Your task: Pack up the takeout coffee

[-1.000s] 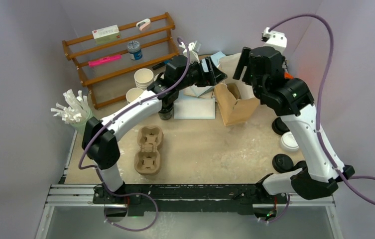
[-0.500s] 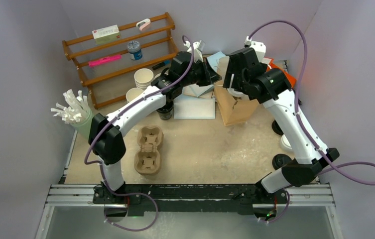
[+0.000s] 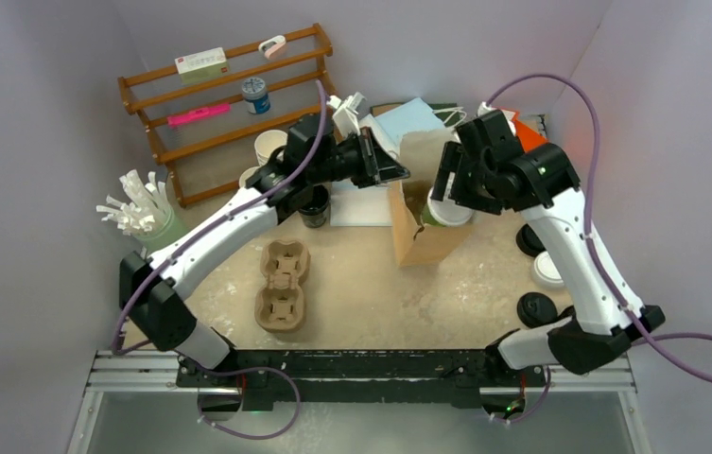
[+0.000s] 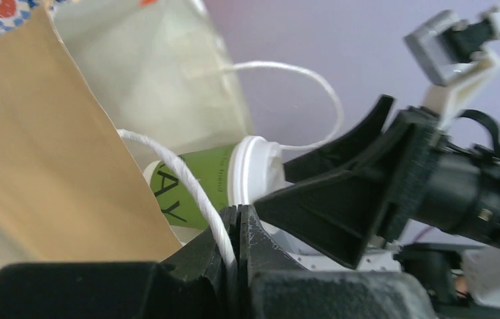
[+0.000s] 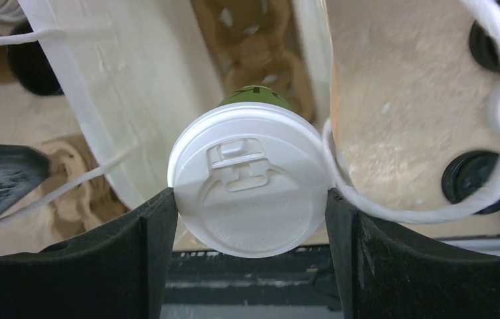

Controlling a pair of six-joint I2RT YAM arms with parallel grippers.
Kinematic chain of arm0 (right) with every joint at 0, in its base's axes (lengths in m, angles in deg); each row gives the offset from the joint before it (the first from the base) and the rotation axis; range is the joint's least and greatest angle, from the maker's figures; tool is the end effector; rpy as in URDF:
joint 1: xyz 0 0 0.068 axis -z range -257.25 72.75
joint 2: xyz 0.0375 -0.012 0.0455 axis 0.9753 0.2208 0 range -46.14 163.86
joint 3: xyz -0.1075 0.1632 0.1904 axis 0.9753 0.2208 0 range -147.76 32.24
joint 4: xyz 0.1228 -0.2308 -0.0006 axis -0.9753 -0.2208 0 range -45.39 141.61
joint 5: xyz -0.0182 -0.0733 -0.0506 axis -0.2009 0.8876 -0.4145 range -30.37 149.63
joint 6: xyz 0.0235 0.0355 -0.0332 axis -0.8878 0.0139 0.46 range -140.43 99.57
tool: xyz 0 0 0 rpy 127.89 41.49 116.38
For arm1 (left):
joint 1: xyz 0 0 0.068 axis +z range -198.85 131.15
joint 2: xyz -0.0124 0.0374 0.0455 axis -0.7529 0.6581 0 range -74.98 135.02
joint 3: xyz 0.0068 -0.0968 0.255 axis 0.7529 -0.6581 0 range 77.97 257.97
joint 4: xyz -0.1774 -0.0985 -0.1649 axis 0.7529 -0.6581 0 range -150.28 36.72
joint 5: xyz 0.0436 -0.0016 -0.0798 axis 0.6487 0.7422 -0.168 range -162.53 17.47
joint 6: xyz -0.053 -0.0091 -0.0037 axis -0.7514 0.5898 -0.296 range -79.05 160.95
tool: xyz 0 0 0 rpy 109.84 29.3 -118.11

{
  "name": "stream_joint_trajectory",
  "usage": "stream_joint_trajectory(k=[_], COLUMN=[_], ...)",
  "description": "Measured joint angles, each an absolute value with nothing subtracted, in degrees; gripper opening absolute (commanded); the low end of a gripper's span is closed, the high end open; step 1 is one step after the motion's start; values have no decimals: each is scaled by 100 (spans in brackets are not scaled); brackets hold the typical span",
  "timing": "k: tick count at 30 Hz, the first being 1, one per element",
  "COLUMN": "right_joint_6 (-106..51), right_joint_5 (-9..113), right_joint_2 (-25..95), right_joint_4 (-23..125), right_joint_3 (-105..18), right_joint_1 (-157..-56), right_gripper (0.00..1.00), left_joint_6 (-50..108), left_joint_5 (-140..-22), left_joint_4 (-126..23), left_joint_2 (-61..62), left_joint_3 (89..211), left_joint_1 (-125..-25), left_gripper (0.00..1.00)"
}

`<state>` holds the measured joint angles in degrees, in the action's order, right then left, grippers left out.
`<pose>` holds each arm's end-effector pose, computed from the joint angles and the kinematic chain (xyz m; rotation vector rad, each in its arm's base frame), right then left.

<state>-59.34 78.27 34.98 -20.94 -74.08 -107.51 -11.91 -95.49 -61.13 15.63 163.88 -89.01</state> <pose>0.2202 0.1153 0.4536 0.3267 2.3283 0.2031 0.2785 -0.2532 0.3940 0.1037 2.0443 -1.4577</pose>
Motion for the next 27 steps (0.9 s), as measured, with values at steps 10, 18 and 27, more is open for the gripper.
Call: stream_joint_trajectory(k=[10,18,27], right_joint_6=[-5834,-5438,-5226], right_joint_5=[7306,6391,6404], right_joint_2=[3389,3441,3445], right_joint_4=[-2193,-1493,-1530], right_joint_3=[-7262,-6929,-6864], right_joint_1=[-10755,-10755,-10759], right_gripper=[40,40,38], left_joint_6=[-1902,-1832,-2079], left_joint_5=[-10091,-10078,-10187], left_joint_4=[-6074,-6605,-5952], left_joint_2=[728,488,1058], left_joint_3=[15693,15549,16220], left_joint_1=[-8940,-8944,-9063], left_gripper=[12,4,0])
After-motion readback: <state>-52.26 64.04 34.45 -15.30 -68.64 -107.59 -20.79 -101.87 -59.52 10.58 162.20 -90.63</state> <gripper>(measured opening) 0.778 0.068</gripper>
